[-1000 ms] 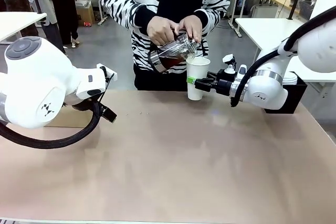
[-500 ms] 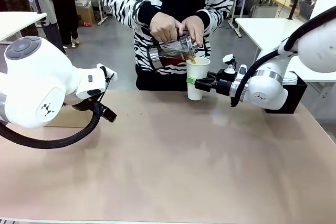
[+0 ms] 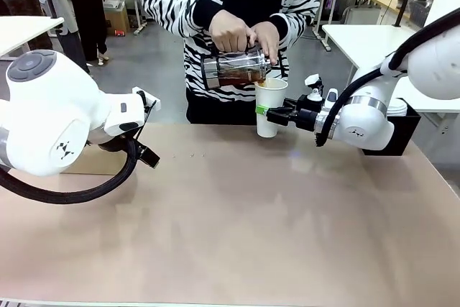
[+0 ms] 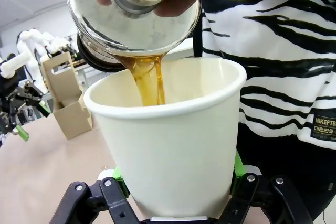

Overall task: Pour a drink into a cup and package it in a carrier.
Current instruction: When a person places the Paper Cup Lid on the 600 ml Paper Cup , lift the 600 ml Paper Cup.

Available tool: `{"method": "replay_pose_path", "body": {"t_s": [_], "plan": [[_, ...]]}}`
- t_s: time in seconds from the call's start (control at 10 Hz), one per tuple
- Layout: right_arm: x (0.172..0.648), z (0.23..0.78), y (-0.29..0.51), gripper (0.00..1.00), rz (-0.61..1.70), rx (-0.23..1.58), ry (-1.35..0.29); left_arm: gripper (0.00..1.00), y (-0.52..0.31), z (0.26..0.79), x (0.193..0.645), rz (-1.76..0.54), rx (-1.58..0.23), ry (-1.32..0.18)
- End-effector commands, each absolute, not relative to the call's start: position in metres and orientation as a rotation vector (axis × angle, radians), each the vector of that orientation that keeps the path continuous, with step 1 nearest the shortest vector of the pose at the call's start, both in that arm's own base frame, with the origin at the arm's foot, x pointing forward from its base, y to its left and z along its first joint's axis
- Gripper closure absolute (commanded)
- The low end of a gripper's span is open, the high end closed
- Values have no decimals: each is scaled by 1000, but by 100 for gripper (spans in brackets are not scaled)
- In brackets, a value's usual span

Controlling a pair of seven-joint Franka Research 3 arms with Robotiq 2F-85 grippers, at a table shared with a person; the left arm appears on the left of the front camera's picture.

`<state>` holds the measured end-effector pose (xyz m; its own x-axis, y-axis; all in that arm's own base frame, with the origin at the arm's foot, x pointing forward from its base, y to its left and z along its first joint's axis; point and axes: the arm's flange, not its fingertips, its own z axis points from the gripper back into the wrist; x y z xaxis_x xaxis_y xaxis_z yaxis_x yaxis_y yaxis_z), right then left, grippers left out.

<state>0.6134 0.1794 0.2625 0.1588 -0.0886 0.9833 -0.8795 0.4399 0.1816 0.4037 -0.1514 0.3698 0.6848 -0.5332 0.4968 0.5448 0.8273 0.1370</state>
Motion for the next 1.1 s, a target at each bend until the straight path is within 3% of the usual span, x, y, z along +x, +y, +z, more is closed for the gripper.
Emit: {"method": "replay_pose_path", "body": {"t_s": [0.0,1.0], "plan": [[614,265,181,19,708,968,-1303,0,-152,370,403,-605,-24,-551],[614,265,181,19,708,968,-1303,0,-152,370,403,-605,-24,-551]]}}
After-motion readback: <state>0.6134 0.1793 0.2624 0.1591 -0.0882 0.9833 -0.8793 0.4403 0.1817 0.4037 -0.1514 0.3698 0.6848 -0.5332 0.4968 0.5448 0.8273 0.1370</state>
